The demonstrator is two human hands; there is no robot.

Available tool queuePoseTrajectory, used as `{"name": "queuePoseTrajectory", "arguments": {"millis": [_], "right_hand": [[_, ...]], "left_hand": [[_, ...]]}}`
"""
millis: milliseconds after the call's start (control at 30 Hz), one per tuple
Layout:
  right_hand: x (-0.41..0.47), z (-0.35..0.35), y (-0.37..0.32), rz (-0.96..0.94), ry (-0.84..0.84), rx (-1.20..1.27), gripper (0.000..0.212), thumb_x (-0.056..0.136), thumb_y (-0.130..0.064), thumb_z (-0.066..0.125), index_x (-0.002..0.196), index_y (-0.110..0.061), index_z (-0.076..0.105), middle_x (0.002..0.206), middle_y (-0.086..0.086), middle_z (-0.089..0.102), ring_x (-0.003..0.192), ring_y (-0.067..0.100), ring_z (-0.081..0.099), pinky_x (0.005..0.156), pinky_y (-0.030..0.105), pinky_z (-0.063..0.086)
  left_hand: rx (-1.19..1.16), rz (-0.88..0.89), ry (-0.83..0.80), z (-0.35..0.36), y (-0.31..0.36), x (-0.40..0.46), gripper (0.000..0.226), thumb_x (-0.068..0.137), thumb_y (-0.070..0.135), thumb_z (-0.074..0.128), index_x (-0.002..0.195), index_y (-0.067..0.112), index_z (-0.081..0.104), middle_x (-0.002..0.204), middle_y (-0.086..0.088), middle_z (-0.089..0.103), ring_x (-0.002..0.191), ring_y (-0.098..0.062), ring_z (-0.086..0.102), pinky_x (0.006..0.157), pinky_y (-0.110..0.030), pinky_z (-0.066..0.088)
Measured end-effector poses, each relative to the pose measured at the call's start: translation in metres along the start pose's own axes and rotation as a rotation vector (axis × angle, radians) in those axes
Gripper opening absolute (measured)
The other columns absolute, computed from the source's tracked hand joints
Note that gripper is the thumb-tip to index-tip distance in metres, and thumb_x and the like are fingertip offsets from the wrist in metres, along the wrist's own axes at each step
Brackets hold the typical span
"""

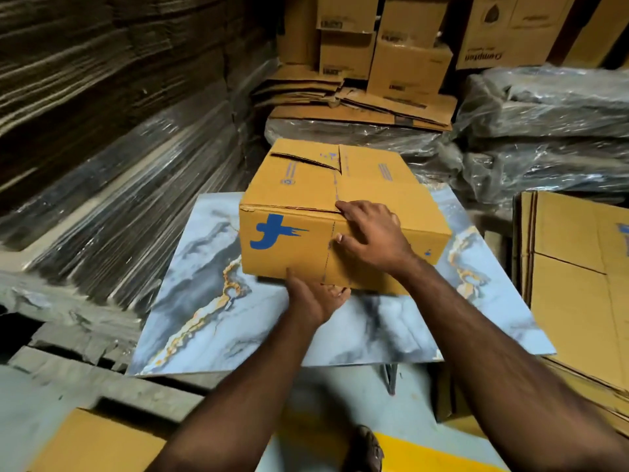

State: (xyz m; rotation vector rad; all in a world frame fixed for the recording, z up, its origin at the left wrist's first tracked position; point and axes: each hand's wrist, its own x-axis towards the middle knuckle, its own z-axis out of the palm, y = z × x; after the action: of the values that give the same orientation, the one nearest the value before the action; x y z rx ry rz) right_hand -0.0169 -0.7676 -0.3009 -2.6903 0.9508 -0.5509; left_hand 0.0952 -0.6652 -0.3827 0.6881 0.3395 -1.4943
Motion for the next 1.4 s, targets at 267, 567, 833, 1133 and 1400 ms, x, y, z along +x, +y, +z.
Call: {"name": "queuePoseTrajectory", "arguments": {"millis": [267,567,833,1133,1400], "right_hand": [[-0.031,0.028,0.031,0.099,-0.034,0.241,0.059,0.093,-0.061,0.047,0.135,-0.020,0.055,0.130,0.001,0.062,0.118,0.024,0.053,0.097,0.042,0.044],[-0.048,0.046,0.017,0.244,-0.023,0.451,0.030,0.104,-0.031,0.049,0.116,-0.013,0.069,0.113,0.003,0.071,0.105,0.020,0.064,0.092,0.039,0.050],[-0.052,0.028,0.002,0.444,0.022,0.715,0.059,0.105,-0.050,0.030,0.103,-0.013,0.076,0.106,0.003,0.075,0.102,0.016,0.069,0.101,0.043,0.049],[-0.001,0.022,0.042,0.380,0.065,0.684,0.053,0.105,-0.049,0.035,0.106,-0.013,0.073,0.109,0.004,0.073,0.107,0.019,0.065,0.103,0.047,0.046],[0.083,0.019,0.070,0.412,0.187,0.798,0.029,0.103,-0.027,0.048,0.107,-0.007,0.068,0.106,0.011,0.070,0.103,0.026,0.063,0.092,0.038,0.048]], "left_hand": [[0.115,-0.043,0.097,-0.021,-0.017,-0.003,0.082,0.089,0.069,0.027,0.147,0.013,0.042,0.155,-0.014,0.037,0.144,-0.030,0.032,0.116,-0.049,0.021],[0.527,-0.064,0.035,-0.008,0.014,-0.019,0.075,0.096,0.055,0.042,0.144,-0.003,0.037,0.143,-0.021,0.050,0.133,-0.030,0.048,0.106,-0.045,0.037],[0.853,0.036,-0.118,0.007,0.053,-0.048,0.045,0.104,0.041,0.035,0.135,0.010,0.048,0.141,-0.013,0.054,0.133,-0.029,0.048,0.115,-0.040,0.034],[1.544,0.625,0.188,0.076,0.073,0.002,0.028,0.100,0.028,0.049,0.117,0.011,0.063,0.088,0.000,0.060,0.078,-0.018,0.057,0.065,-0.026,0.043],[2.198,0.453,0.594,0.101,0.054,0.073,0.096,0.080,0.079,0.044,0.151,0.019,0.022,0.161,-0.019,0.004,0.149,-0.036,0.000,0.118,-0.055,0.006]]}}
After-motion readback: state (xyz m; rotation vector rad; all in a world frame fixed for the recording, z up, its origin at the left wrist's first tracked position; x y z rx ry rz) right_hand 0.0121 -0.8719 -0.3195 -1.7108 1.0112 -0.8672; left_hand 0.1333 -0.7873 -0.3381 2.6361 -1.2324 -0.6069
